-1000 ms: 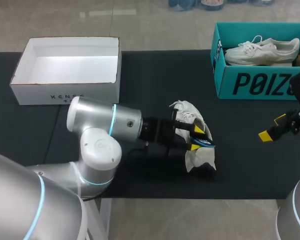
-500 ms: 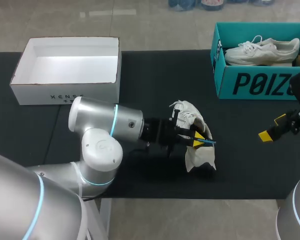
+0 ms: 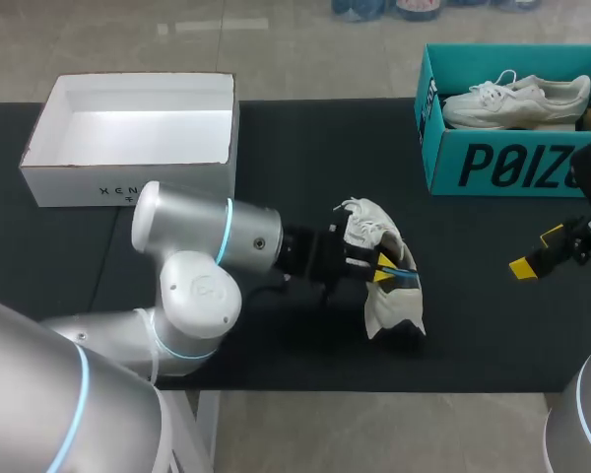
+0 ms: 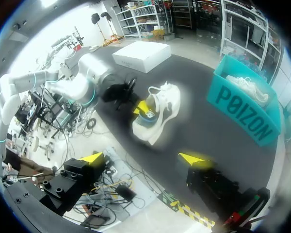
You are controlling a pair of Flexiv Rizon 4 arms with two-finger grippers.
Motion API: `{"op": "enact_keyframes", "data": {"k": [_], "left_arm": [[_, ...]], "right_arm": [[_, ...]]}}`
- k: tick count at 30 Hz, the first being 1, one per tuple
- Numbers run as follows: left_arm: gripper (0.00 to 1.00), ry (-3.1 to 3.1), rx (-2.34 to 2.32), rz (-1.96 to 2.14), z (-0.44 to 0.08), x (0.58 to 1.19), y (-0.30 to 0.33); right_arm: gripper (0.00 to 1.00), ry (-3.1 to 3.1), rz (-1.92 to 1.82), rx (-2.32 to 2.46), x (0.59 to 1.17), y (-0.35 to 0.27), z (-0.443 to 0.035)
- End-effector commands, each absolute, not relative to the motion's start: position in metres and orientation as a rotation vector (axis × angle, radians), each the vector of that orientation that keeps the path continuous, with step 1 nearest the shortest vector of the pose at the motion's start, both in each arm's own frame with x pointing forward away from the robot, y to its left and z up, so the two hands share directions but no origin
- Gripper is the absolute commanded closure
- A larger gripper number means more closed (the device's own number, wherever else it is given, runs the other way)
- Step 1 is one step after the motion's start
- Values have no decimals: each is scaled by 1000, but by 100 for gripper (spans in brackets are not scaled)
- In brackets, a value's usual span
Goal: Take the shoe out of the shoebox, open the shoe tongue, remove and reinsert the insole, then place the shoe into the shoebox
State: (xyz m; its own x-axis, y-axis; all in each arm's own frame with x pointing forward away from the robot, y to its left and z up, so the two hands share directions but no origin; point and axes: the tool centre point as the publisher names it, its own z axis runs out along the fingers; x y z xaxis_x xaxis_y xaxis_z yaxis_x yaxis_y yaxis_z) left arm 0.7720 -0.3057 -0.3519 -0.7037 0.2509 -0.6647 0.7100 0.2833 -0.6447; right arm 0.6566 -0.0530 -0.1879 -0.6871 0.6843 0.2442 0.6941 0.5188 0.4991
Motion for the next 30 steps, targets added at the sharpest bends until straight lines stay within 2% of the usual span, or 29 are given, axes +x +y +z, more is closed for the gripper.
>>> {"op": "enact_keyframes", "data": {"k": [1,6,13,14,15,16,17,18,30], "left_arm": [[100,2129,902,-1402,-361,790,-312],[100,2109,918,-1416,-375,802,-326],[99,2138,911,-1509,-379,777,-336],[74,2142,904,-1508,-378,775,-332],[55,2147,896,-1506,-376,774,-328],[44,2153,885,-1494,-373,773,-323],[16,2152,874,-1487,-369,773,-318],[0,2151,867,-1479,-364,773,-313],[0,2102,874,-1393,-314,781,-284]], "right_arm": [[0,-2725,-909,-1239,655,-53,-189],[0,-2725,-909,-1239,655,-53,-189],[0,-2725,-909,-1239,655,-53,-189],[0,-2725,-909,-1239,655,-53,-189],[0,-2725,-909,-1239,655,-53,-189],[0,-2725,-909,-1239,655,-53,-189],[0,-2725,-909,-1239,655,-53,-189],[0,-2725,-909,-1239,655,-53,-189],[0,-2725,-909,-1239,655,-53,-189]]}}
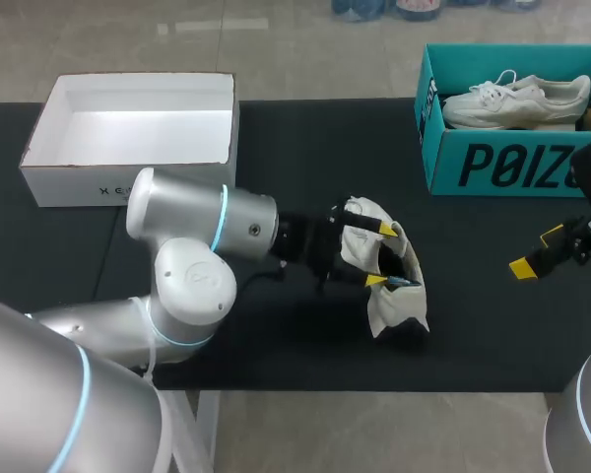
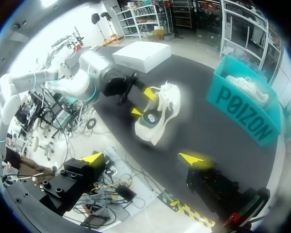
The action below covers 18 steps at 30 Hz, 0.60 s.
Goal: Take the shoe out of the shoebox, open the shoe tongue, remove and reinsert the insole, then place the shoe into the shoebox
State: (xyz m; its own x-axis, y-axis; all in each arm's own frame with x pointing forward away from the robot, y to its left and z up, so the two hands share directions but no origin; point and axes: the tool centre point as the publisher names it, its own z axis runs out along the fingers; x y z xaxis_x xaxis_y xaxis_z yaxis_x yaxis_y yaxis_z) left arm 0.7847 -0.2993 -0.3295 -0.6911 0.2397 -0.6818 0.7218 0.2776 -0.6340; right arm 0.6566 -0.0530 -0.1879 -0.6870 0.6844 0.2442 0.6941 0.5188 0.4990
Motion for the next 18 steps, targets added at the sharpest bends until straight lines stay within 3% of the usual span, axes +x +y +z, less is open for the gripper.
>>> {"op": "enact_keyframes", "data": {"k": [1,5,6,7,9,12,18], "left_arm": [[0,2093,884,-1392,-309,781,-284],[0,2101,965,-1354,-302,781,-287],[13,2113,1005,-1331,-302,781,-289],[57,2130,1059,-1295,-301,780,-291],[100,2178,1210,-1170,-299,779,-294],[100,2289,1502,-756,-298,777,-291],[100,2328,1720,-316,-293,770,-283]], "right_arm": [[0,-2725,-909,-1239,655,-53,-189],[0,-2725,-909,-1239,655,-53,-189],[0,-2725,-909,-1239,655,-53,-189],[0,-2725,-909,-1239,655,-53,-189],[0,-2725,-909,-1239,655,-53,-189],[0,-2725,-909,-1239,655,-53,-189],[0,-2725,-909,-1239,655,-53,-189]]}}
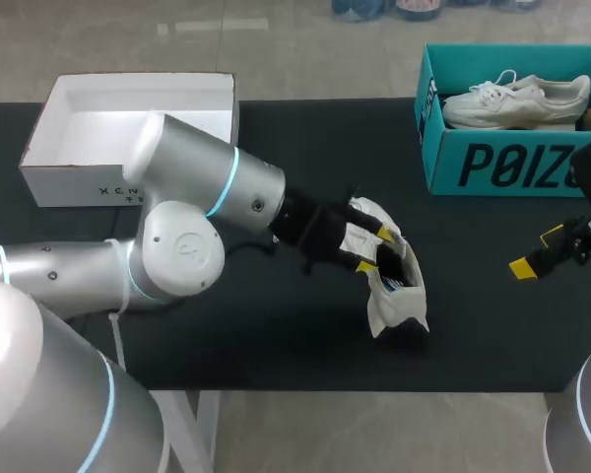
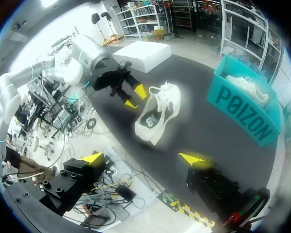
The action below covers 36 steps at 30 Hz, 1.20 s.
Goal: Take the shoe out of the shoebox, open the shoe tongue, remove and reinsert the insole, then place the shoe into the shoebox
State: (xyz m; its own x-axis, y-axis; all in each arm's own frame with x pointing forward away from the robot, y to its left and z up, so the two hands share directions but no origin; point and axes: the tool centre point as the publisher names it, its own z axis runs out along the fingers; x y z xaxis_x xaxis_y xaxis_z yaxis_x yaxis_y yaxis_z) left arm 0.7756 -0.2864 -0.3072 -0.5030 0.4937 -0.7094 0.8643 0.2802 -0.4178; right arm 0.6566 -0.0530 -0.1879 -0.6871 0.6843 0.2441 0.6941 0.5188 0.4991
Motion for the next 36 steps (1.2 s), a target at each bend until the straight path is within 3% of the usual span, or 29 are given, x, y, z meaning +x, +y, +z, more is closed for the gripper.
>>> {"op": "enact_keyframes", "data": {"k": [1,9,36], "left_arm": [[100,2336,1743,-261,-294,769,-283],[100,2370,1751,-94,-300,751,-285],[100,2263,1940,-223,-347,772,-309]], "right_arm": [[0,-2725,-909,-1239,655,-53,-189],[0,-2725,-909,-1239,655,-53,-189],[0,-2725,-909,-1239,655,-53,-189]]}}
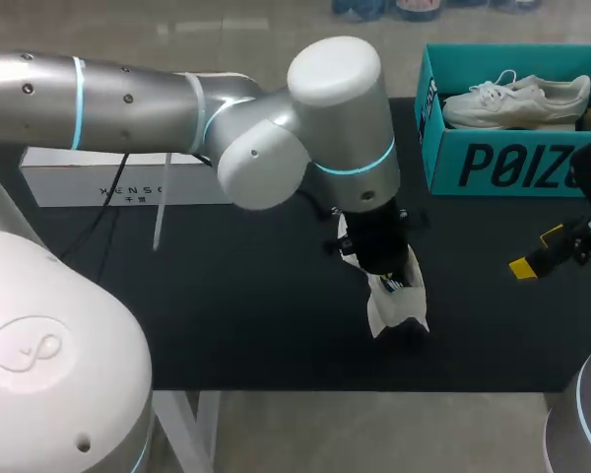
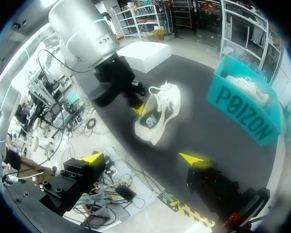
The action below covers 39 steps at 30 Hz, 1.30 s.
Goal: Take the shoe out of the shoebox, open the shoe tongue, remove and reinsert the insole, then place the shoe into the shoebox
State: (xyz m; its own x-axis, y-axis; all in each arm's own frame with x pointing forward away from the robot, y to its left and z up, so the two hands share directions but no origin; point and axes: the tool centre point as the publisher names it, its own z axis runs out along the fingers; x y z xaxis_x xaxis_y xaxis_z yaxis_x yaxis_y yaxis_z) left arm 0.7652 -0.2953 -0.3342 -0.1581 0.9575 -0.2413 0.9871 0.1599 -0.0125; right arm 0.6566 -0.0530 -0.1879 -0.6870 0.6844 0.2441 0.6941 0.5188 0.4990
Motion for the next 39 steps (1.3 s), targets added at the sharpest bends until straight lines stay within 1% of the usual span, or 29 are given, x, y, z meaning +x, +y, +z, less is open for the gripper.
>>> {"op": "enact_keyframes", "data": {"k": [1,9,16,23,29,32,35,39], "left_arm": [[100,2263,1939,-224,-348,772,-311],[100,2252,1929,-242,-355,770,-321],[100,2290,1949,-249,-370,764,-313],[100,2254,1952,-231,-398,773,-318],[100,2279,1998,-271,-434,767,-325],[100,2289,2001,-278,-441,766,-324],[100,2286,1994,-279,-433,769,-326],[100,2257,2002,-266,-408,772,-330]], "right_arm": [[0,-2725,-909,-1239,655,-53,-189],[0,-2725,-909,-1239,655,-53,-189],[0,-2725,-909,-1239,655,-53,-189],[0,-2725,-909,-1239,655,-53,-189],[0,-2725,-909,-1239,655,-53,-189],[0,-2725,-909,-1239,655,-53,-189],[0,-2725,-909,-1239,655,-53,-189],[0,-2725,-909,-1239,655,-53,-189]]}}
